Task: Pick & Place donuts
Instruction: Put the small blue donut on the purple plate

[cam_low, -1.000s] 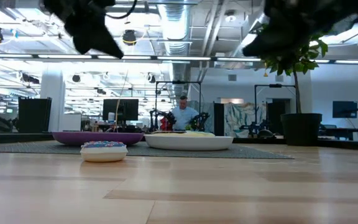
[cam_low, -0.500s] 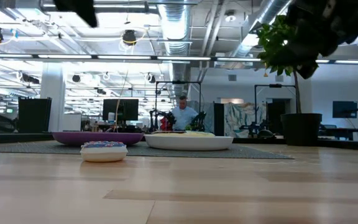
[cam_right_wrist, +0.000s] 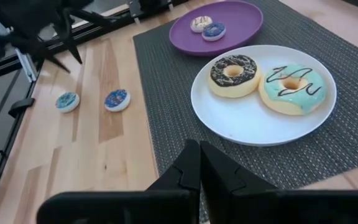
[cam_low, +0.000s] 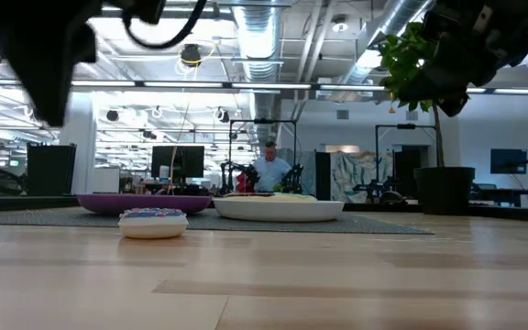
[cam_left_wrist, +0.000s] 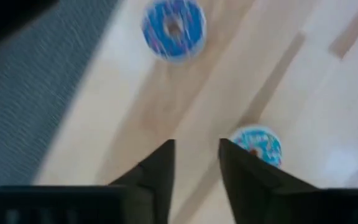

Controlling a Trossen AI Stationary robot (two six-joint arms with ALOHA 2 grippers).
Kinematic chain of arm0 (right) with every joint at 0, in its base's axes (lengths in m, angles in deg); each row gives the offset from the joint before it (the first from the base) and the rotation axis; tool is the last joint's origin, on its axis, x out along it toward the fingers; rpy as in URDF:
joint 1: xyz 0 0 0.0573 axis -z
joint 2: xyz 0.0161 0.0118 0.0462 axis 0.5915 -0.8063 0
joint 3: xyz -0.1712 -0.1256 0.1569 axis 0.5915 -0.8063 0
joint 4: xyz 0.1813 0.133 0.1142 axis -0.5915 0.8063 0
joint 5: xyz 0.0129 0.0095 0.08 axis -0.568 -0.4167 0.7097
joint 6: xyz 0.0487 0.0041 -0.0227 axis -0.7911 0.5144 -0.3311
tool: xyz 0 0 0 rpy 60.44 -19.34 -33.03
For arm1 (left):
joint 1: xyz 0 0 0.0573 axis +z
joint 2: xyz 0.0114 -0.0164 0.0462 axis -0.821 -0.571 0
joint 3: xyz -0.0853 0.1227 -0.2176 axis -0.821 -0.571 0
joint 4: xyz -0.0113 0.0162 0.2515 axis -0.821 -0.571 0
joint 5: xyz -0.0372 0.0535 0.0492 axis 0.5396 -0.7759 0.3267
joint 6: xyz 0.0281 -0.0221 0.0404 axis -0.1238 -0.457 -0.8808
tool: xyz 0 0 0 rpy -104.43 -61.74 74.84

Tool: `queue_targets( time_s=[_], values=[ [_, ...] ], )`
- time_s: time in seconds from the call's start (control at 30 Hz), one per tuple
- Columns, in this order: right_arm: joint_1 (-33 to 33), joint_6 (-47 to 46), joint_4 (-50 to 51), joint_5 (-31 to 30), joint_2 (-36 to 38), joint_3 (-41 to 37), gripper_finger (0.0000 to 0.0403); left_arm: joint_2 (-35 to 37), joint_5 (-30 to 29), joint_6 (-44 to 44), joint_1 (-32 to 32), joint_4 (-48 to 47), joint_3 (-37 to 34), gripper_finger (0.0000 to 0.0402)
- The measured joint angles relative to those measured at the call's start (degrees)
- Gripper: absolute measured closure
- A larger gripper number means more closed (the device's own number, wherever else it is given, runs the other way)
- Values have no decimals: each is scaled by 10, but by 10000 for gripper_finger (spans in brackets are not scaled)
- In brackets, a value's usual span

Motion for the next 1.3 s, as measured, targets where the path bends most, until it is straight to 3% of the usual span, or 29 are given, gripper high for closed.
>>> queue_targets(
  time_s=[0.13,0.33,0.57,1.07,1.3],
  values=[
    [0,0,-5,8,0,0,403,-23,54,45,-5,18,0,215],
    [-2,-5,-9,22,0,0,403,-23,37,120,-17,69,-1,131],
    [-2,-10,-17,28,0,0,403,-33,55,207,-23,80,-1,67],
    [-2,-35,-17,31,-1,0,403,-73,60,270,-24,95,-1,52],
    [-2,-35,-17,31,-1,0,403,-105,97,269,-25,108,-1,61]
  ],
)
